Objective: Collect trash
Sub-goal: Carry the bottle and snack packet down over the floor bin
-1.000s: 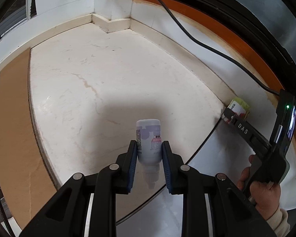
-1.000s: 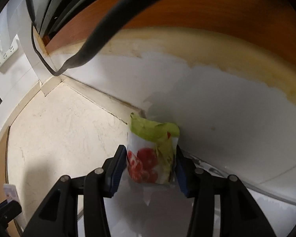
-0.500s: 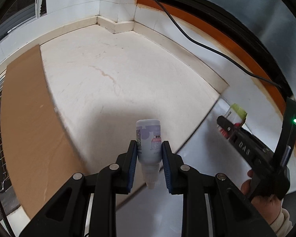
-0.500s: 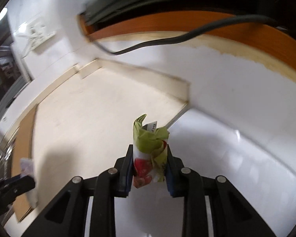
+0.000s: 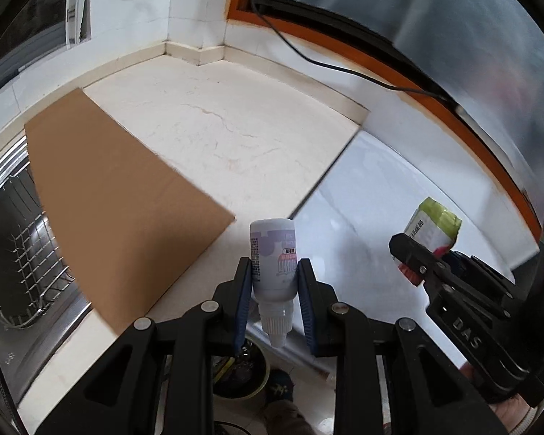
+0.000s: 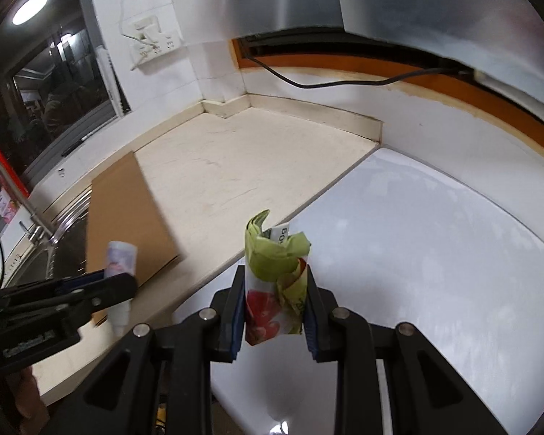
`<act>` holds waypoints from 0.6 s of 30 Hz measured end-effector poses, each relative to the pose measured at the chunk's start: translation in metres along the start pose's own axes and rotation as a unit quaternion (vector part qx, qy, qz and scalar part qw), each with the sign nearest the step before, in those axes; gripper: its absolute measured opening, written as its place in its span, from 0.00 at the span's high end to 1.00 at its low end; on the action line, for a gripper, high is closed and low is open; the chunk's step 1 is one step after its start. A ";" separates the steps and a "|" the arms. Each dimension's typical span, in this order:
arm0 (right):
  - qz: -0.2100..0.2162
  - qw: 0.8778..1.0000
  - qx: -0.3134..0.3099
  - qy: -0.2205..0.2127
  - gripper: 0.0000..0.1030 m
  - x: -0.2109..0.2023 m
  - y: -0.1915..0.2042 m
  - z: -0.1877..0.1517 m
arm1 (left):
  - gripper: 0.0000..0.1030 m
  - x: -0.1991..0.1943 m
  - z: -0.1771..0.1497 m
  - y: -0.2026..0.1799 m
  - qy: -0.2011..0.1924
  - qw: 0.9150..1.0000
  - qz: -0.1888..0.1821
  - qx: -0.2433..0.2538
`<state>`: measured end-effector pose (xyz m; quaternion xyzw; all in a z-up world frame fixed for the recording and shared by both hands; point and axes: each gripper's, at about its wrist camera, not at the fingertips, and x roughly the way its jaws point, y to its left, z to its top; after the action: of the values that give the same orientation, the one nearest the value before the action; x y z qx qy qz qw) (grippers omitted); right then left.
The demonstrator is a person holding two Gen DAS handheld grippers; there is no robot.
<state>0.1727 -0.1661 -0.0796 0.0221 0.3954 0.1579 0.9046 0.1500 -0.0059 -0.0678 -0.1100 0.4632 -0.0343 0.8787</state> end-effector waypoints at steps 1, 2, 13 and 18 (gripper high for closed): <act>-0.002 1.000 0.003 -0.004 0.74 -0.010 0.007 -0.007 | 0.78 -0.006 -0.004 0.001 -0.002 1.000 -0.002 0.005; -0.004 1.000 0.006 -0.007 0.74 -0.018 0.012 -0.011 | 0.78 -0.015 -0.011 0.003 -0.005 1.000 -0.007 0.013; -0.014 0.999 0.011 -0.037 0.74 -0.098 0.072 -0.066 | 0.78 -0.086 -0.057 0.024 -0.037 0.997 -0.041 0.051; -0.003 1.000 0.002 -0.019 0.74 -0.110 0.091 -0.088 | 0.78 -0.097 -0.079 0.028 -0.035 0.996 -0.049 0.065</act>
<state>0.0150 -0.1201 -0.0471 0.0262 0.3784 0.1537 0.9124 0.0284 0.0239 -0.0389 -0.0759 0.4232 -0.1037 0.8969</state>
